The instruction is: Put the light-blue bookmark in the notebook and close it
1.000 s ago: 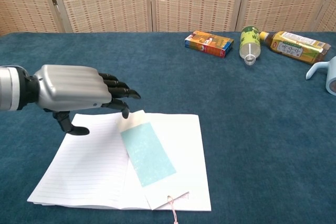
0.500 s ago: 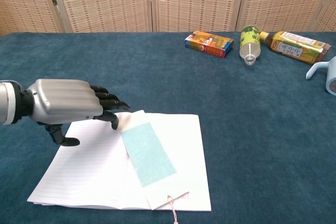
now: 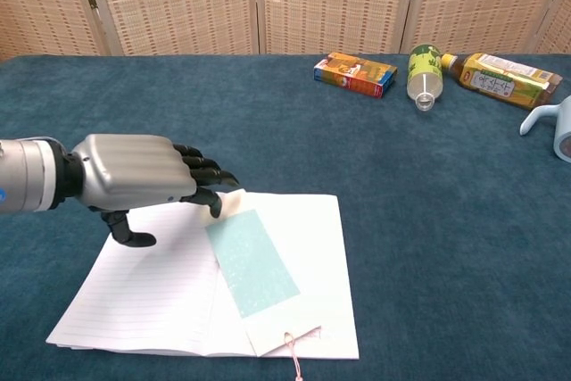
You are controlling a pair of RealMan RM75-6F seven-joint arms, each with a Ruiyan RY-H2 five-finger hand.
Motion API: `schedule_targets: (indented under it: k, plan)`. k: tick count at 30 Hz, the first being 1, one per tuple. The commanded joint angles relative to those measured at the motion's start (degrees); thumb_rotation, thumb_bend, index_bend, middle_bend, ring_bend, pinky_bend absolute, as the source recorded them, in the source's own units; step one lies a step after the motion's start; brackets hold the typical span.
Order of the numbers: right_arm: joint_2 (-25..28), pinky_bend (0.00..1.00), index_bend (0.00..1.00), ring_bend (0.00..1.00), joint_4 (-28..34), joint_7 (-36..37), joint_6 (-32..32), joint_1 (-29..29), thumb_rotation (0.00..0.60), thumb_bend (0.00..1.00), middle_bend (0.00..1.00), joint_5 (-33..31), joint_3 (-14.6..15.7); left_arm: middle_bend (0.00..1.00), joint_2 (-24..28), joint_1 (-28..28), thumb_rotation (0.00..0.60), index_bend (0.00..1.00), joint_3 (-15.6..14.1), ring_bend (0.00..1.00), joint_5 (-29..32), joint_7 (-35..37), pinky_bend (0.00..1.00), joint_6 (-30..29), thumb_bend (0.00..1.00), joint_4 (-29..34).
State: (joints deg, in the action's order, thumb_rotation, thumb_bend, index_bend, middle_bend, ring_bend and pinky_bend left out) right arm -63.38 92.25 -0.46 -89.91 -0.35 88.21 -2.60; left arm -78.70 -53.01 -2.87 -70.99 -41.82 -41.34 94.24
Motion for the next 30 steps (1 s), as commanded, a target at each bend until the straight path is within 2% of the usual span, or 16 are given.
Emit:
schedule_targets:
  k: [1,18,24,30]
  plan:
    - [0.1,0.17,0.00,0.09,0.0,0.0,-0.2,-0.1,0.600,0.07,0.11,0.0,0.0,0.00,-0.6,-0.5,0.600,0.22,0.2,0.00,0.6,-0.6,0.13,0.1,0.35,0.0]
    - [-0.1,0.17,0.00,0.09,-0.7,0.9,-0.6,-0.7,0.600,0.07,0.11,-0.3,0.0,0.00,-2.8,-3.7,0.600,0.21,0.9,0.00,5.3,-4.6,0.13,-0.6,0.35,1.2]
    - [-0.3,0.17,0.00,0.09,-1.0,1.2,-0.2,-0.5,0.600,0.07,0.11,-0.2,0.0,0.00,-0.1,-3.3,0.600,0.20,0.0,0.00,-0.1,-3.1,0.13,-2.9,0.35,6.5]
    - [-0.3,0.17,0.00,0.09,-1.2,1.2,0.2,-0.3,0.600,0.07,0.11,-0.2,-0.1,0.00,0.6,-3.3,0.600,0.20,-2.1,0.00,-6.7,-0.7,0.13,-1.8,0.35,10.2]
